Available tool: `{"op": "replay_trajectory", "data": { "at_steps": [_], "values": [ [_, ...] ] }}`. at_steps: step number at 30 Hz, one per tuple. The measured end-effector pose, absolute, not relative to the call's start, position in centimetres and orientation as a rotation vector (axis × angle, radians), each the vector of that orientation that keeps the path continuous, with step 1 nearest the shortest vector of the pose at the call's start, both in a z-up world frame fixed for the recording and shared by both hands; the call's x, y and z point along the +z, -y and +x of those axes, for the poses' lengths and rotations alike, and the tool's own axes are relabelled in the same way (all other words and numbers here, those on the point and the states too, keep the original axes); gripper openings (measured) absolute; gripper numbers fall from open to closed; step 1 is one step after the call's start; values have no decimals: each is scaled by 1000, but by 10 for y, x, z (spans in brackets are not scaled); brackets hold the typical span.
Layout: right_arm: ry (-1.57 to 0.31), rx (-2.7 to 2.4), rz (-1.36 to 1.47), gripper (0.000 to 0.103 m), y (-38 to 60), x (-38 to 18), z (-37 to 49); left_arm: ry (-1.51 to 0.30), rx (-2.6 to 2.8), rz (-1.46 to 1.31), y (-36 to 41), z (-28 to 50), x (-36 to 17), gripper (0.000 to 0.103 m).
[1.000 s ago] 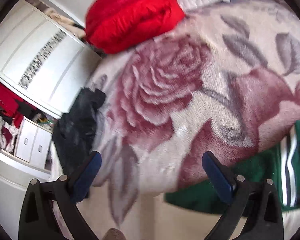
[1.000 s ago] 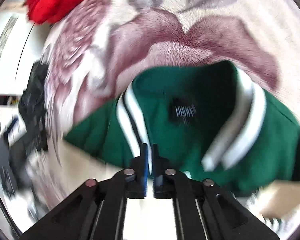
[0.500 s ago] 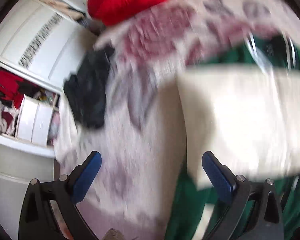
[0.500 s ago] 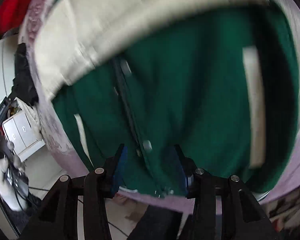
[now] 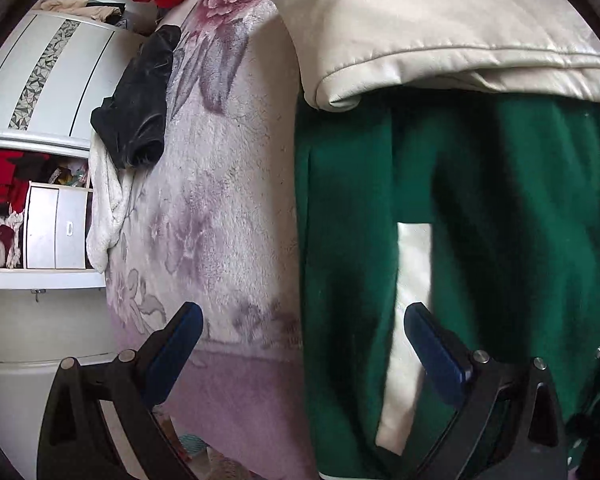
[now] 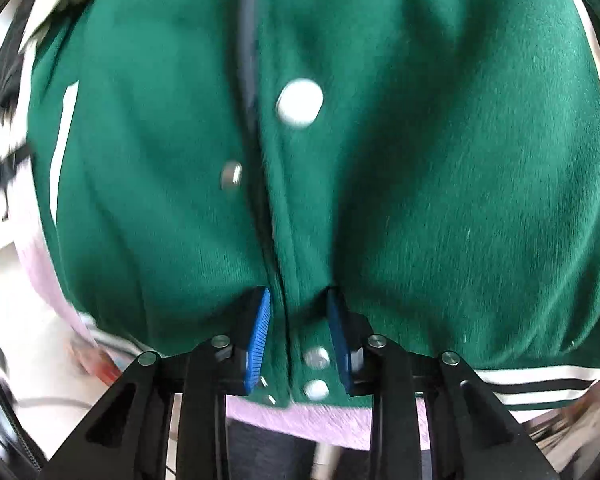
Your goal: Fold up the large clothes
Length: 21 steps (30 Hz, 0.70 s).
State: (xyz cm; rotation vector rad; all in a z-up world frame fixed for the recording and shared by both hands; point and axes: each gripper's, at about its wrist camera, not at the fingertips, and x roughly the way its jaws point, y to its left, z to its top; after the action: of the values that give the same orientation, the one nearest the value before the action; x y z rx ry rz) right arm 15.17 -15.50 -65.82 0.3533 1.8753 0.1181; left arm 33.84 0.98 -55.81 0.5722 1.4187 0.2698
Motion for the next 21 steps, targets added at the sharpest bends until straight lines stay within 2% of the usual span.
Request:
{"op": "replay_trajectory", "data": {
  "at_steps": [5, 8, 10, 12, 13, 16, 18, 19, 21],
  "values": [
    [-1867, 117, 488, 31, 176, -631, 150, -1371, 260, 556, -3, 337, -538, 103],
    [-1805, -13, 398, 31, 210, -611, 148, -1350, 255, 539, 0, 337, -530, 103],
    [-1838, -88, 349, 32, 223, -631, 135, -1342, 254, 536, 4, 335, -531, 103],
    [-2047, -23, 290, 31, 210, -680, 98, -1353, 240, 537, 10, 331, -535, 103],
    [-2070, 15, 236, 32, 200, -688, 79, -1357, 229, 546, 14, 327, -537, 103],
    [-1980, 34, 156, 32, 191, -673, 59, -1348, 196, 578, 25, 315, -541, 103],
    [-1988, -11, 322, 32, 213, -662, 55, -1342, 176, 605, 33, 308, -542, 103],
    [-1939, -37, 439, 32, 230, -647, 61, -1339, 167, 609, 37, 306, -541, 103],
    [-1806, -105, 463, 32, 269, -606, 78, -1319, 150, 617, 47, 301, -536, 103]
  ]
}}
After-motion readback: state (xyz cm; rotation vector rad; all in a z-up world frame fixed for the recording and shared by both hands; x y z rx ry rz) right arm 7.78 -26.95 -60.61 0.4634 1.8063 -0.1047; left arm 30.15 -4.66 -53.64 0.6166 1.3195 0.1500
